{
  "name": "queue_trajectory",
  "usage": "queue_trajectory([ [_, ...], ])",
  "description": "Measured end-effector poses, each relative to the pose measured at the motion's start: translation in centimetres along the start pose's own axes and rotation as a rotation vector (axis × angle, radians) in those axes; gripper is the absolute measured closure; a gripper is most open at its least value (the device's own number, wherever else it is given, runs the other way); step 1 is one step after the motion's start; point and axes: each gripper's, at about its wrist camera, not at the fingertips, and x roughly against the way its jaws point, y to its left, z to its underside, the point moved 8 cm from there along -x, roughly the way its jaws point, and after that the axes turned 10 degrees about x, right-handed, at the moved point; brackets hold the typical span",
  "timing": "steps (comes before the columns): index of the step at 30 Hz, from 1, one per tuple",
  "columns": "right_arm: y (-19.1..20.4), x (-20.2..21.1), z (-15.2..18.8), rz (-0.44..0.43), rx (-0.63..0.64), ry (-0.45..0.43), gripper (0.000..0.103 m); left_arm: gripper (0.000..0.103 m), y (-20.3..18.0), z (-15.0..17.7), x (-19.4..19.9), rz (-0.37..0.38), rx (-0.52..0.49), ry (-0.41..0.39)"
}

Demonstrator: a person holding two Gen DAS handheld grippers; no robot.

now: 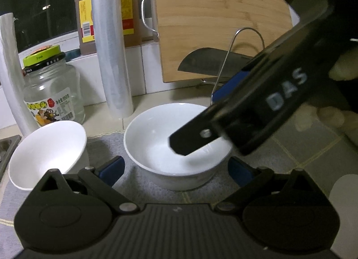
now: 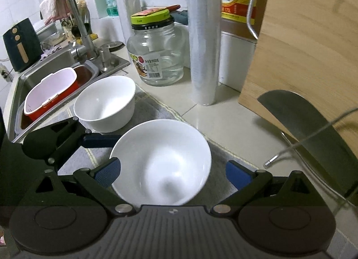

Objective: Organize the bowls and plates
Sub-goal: 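Carry the white bowl with the right gripper over another white bowl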

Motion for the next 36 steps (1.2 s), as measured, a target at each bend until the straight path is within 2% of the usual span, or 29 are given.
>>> queue_trajectory([
  [10, 0.1, -1.7, -0.7, -0.048, 0.003, 0.017, 0.010, 0.009, 0.1, -0.2, -0.3, 0.020, 0.006, -0.004],
  [36, 0.4, -1.0, -0.7, -0.060, -0.048, 0.017, 0.011, 0.010, -0.4, -0.4, 0.3, 0.047, -0.031, 0.008],
])
